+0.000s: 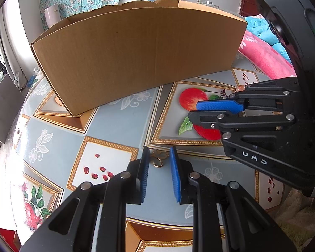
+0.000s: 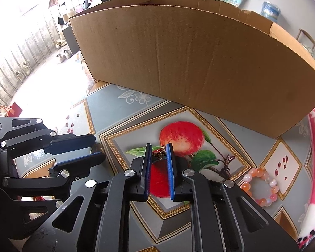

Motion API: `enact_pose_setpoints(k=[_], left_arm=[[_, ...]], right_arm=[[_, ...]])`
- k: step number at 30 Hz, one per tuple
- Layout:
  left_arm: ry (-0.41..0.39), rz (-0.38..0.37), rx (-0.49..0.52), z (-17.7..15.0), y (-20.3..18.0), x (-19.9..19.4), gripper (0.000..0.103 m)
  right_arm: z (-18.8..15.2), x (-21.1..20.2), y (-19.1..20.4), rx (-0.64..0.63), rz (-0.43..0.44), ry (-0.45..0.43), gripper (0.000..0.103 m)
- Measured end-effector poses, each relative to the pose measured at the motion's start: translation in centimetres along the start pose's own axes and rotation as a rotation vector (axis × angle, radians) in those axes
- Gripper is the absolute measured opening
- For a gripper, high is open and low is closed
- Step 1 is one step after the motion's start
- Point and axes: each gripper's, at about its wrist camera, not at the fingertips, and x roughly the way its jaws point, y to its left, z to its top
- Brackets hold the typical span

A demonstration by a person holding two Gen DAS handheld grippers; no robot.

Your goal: Organize jewelry

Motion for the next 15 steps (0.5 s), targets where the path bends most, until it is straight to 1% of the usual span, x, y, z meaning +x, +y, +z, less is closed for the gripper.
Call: enact_pose_setpoints(k=[15], left_arm=[[0.0,0.009,0.005,0.0,-0.3,0.0,0.019]], right_arm=[[-0.7,-2.5,-2.4,0.016,0.009,-0.028,0.01]])
